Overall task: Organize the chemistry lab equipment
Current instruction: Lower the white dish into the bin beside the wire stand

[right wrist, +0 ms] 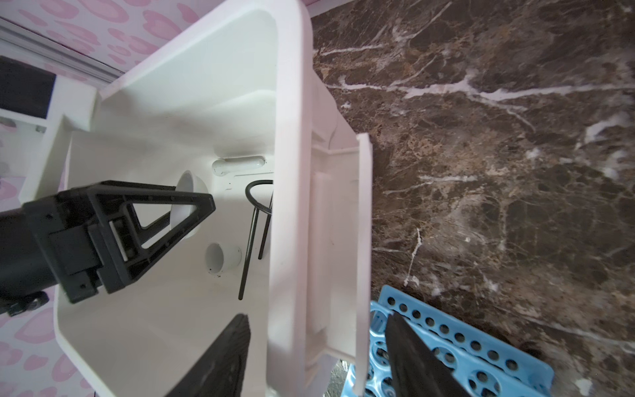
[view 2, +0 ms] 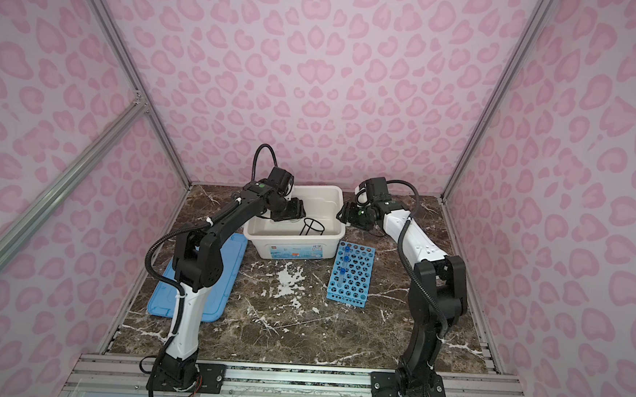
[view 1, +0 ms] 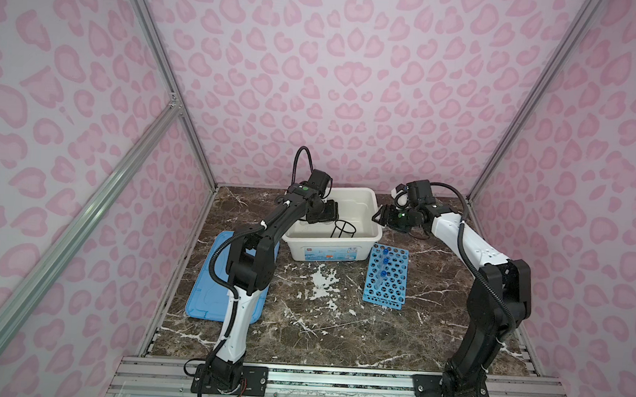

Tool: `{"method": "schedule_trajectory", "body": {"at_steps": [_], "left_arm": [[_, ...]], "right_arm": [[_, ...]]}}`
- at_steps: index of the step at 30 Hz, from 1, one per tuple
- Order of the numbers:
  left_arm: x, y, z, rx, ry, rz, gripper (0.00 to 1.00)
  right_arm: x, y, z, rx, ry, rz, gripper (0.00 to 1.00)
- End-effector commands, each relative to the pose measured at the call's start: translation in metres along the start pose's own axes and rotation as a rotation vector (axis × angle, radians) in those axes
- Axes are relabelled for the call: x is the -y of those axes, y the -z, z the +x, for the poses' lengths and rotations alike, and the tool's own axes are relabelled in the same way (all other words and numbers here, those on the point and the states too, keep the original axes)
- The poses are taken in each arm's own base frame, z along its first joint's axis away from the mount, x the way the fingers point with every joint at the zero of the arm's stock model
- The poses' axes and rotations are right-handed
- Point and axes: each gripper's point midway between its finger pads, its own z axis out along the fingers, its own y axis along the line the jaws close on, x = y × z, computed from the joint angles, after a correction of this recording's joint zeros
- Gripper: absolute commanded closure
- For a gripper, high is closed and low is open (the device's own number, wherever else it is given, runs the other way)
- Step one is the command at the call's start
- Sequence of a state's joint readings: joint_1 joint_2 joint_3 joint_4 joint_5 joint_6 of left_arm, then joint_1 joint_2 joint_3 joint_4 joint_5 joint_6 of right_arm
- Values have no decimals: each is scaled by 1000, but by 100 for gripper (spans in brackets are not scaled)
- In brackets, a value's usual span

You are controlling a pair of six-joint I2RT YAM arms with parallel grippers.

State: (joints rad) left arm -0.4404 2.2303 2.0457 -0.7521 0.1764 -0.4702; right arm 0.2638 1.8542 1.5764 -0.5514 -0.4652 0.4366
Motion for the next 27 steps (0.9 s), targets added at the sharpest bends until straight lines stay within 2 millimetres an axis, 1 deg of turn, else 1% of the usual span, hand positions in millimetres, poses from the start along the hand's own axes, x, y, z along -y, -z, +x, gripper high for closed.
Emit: {"method": "schedule_trajectory", "body": {"at_steps": [1, 6, 10, 14, 17, 21, 27], "left_arm": [[13, 14, -6, 54, -33, 32, 52], [31, 22, -5, 93, -140, 85, 53], [40, 18, -1, 73, -267, 118, 53], [36, 6, 2, 39, -414, 100, 53], [37, -3, 4, 14, -531, 105, 52], [37, -7, 1, 22, -645, 106, 53], [33, -22, 7, -3, -824, 116, 52]], "right_arm": [[0, -5, 4, -21, -11, 2, 36], [1, -8, 7, -28, -13, 6, 37], [0, -8, 8, -29, -7, 11, 37], [2, -8, 9, -31, -4, 20, 37], [3, -8, 9, -34, -4, 23, 37], [4, -8, 12, -44, -1, 33, 37], [8, -12, 20, -71, 17, 50, 37]]}}
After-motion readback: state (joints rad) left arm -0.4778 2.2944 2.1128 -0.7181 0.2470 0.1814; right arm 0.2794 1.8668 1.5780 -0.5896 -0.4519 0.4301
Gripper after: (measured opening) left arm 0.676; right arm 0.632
